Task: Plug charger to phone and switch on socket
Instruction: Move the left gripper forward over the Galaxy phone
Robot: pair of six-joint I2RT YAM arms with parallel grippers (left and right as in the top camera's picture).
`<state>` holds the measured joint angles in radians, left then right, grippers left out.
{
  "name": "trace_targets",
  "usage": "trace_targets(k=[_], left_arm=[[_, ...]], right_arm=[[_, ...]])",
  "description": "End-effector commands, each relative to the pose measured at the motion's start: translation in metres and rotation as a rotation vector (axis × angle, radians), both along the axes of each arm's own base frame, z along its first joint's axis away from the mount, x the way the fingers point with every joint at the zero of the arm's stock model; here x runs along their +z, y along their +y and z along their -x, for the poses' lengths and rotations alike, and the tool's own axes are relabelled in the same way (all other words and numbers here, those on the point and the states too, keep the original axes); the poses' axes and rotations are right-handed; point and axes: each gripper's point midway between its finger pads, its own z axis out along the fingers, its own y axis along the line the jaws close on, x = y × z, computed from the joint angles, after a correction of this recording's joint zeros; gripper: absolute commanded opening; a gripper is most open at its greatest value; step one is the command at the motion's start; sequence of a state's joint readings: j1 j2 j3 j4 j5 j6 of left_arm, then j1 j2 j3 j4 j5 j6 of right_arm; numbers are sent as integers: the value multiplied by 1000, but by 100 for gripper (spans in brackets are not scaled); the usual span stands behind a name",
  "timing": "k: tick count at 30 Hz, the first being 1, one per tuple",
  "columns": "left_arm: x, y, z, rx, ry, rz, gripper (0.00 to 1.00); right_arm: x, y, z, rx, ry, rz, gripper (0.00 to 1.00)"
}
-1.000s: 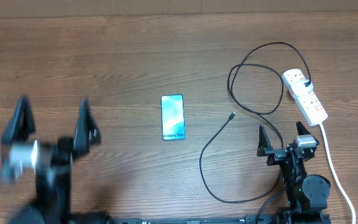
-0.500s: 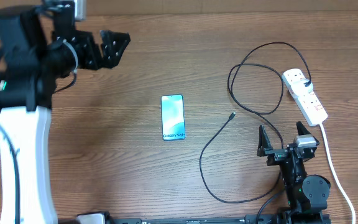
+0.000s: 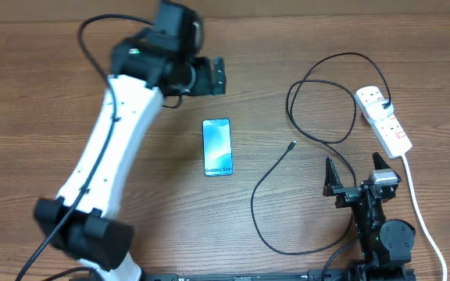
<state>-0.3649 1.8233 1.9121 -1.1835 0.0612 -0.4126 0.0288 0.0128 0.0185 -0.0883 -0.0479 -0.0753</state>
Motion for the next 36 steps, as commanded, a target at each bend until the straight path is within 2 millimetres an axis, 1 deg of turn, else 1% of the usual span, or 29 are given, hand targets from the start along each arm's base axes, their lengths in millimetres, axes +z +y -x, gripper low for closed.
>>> trace_targets(k=[1,5,9,12,14,16,18,23,26,32,34,36], left_arm=[[-23,2,-10,145,38,-72,100],[-63,-19,-8,122,129,-97,100],[-103,-34,9,77,268,-127,100],[-129,-32,20,99,362,-166,100],[-141,-28,26,128,415,-192,100],[-149,-27,30,129,447,-207,100],[-153,-28,34,126,472,-202,100],[-154,-38,41,95,502,-163,99],[-156,-35,44,93,512,-176,100],[-167,-31,50,105,533,-190,99],[-166,-25,54,109,548,-220,99],[-160,-19,61,116,561,-249,100]], right_arm=[[-1,1,0,5,-6,1,100],[-1,1,0,5,-6,1,100],[-1,1,0,5,-6,1,100],[-1,1,0,5,-6,1,100],[-1,1,0,5,-6,1,100],[-1,1,0,5,-6,1,100],[-1,1,0,5,-6,1,100],[-1,1,0,5,-6,1,100],[-1,1,0,5,-6,1,100],[-1,1,0,5,-6,1,100],[-1,1,0,5,-6,1,100],[-1,1,0,5,-6,1,100]])
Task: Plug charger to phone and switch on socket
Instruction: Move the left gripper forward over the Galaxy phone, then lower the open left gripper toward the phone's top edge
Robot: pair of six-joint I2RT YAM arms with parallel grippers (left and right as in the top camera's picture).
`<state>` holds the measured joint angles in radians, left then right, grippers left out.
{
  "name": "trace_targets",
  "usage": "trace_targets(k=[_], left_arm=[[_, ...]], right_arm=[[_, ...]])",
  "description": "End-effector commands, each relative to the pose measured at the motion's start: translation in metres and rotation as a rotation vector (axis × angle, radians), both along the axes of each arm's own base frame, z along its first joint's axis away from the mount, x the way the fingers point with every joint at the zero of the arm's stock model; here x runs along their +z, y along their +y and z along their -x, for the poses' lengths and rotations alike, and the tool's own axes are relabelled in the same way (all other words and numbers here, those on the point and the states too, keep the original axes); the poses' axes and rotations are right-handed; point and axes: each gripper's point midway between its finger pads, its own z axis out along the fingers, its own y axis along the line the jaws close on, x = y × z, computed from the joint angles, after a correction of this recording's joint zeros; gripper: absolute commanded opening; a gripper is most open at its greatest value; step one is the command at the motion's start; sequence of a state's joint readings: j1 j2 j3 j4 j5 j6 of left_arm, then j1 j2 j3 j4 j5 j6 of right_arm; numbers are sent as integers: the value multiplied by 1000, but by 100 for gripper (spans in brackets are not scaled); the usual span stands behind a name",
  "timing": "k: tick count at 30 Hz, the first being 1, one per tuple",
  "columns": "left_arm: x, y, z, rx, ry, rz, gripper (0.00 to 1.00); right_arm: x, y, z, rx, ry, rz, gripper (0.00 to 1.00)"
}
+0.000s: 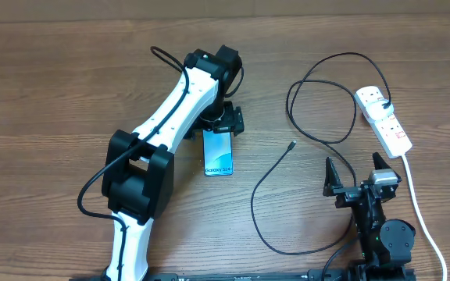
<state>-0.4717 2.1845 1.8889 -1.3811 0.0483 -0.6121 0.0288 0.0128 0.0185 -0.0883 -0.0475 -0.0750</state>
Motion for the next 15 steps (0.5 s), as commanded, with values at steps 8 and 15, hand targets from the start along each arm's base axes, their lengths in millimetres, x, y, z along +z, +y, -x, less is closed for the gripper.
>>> trace_targets(k=[8,15], left_arm=[[36,-9,26,-71,-27,-25,99],[41,-16,43,-138,-53,-104,100]], right_arm=[[-1,1,0,5,-6,1,100],[-1,1,0,5,-6,1,100]])
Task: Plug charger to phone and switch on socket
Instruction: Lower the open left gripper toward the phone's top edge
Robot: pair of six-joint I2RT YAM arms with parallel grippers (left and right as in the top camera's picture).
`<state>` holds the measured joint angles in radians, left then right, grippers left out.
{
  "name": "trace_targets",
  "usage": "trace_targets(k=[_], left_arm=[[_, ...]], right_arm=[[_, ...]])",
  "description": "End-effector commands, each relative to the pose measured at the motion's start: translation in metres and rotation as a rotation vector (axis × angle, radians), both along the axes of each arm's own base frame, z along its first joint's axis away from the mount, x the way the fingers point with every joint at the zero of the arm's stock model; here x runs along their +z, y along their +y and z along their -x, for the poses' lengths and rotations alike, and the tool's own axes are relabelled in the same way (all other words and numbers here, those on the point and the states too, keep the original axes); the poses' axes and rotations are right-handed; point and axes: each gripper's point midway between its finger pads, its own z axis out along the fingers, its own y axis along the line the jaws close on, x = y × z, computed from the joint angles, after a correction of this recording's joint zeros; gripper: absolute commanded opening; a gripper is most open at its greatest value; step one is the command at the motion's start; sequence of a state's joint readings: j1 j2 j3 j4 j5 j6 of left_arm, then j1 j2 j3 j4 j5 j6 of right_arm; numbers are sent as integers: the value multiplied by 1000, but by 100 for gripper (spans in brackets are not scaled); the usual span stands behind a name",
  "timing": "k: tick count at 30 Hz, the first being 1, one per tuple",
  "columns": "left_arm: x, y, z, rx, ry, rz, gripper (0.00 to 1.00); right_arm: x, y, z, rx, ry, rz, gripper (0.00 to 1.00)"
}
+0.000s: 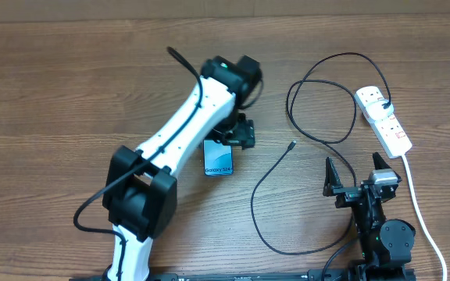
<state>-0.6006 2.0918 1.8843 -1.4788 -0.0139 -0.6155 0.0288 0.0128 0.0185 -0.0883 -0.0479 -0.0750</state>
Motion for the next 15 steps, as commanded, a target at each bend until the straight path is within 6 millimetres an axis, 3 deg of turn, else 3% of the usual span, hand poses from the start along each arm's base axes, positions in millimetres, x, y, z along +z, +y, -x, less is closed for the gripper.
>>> trace_targets(k=[1,9,15], left_arm=[[4,9,4,-6,-22,-50,100],[5,41,-3,29,23,-56,99],[12,35,2,-26,60,42,100]], right_arm=[[-1,1,0,5,-6,1,100],[-1,1,0,5,-6,1,100],[-1,1,0,4,-6,1,100]])
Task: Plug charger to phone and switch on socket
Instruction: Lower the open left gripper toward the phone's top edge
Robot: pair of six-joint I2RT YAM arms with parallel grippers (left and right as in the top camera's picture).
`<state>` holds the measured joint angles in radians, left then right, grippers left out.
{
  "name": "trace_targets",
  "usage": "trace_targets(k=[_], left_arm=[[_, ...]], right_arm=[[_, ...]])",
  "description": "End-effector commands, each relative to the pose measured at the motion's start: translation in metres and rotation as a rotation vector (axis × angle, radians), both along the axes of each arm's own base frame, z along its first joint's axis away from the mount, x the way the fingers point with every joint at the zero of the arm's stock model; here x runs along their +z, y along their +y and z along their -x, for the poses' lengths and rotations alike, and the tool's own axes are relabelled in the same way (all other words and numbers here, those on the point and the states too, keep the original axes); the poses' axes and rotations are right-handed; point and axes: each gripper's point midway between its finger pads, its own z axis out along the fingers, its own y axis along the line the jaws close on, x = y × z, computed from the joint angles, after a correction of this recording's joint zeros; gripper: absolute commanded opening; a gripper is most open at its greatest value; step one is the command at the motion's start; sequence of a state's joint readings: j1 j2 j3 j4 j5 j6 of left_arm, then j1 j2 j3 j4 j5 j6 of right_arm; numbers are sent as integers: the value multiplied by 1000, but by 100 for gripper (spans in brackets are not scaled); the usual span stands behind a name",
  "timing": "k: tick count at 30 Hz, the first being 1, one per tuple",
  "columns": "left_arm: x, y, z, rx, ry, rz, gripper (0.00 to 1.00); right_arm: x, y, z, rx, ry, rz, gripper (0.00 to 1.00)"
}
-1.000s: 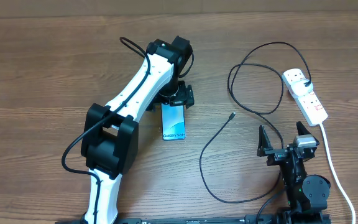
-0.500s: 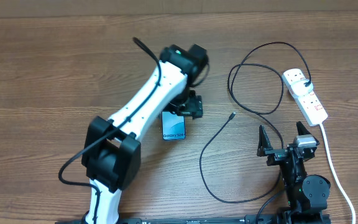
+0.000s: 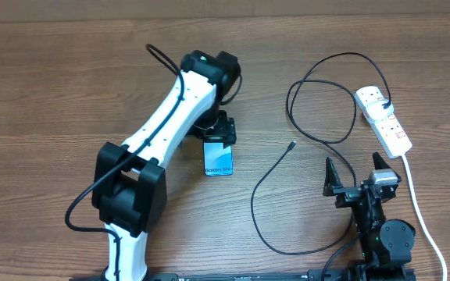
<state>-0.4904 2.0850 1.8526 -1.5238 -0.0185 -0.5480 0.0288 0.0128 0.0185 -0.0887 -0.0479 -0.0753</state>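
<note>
The phone lies face up mid-table with its blue screen lit. My left gripper hangs over the phone's far end and hides it; whether its fingers touch or hold the phone does not show. The black charger cable loops across the right half of the table, and its free plug tip lies to the right of the phone. The cable's other end is plugged into the white socket strip at the far right. My right gripper stands open near the front right, with nothing between its fingers.
The strip's white mains cord runs toward the front edge just right of my right arm. The left arm's white links stretch diagonally across the left-middle of the wooden table.
My left gripper has shifted left, from just right of the phone's far end to directly over it. Phone, cable and right arm have not moved.
At first my left gripper was well beyond the phone, near the table's far side. Then it was down at the phone's far end, then slightly to its right, and now it is over that end. The phone, cable and right gripper kept their places throughout.
</note>
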Motion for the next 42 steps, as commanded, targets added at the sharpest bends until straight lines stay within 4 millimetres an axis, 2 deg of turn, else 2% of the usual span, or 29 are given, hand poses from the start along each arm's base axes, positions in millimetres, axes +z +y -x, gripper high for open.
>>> trace_targets(k=[1,7,11,14,22,30,42], left_arm=[[18,-11,8,-81,-5,91,100],[55,-5,16,-104,-91,129,100],[66,-3,11,-87,-182,154,99],[56,-5,5,-39,-204,159,99],[-7,-14,-13,117,-227,154,100],[-21,-12,-39,129,-320,91,100],[-46,-22,-48,34,-307,95,99]], right_arm=[[-1,1,0,5,-6,1,100],[-1,1,0,5,-6,1,100],[-1,1,0,5,-6,1,100],[-1,1,0,5,-6,1,100],[-1,1,0,5,-6,1,100],[-1,1,0,5,-6,1,100],[-1,1,0,4,-6,1,100]])
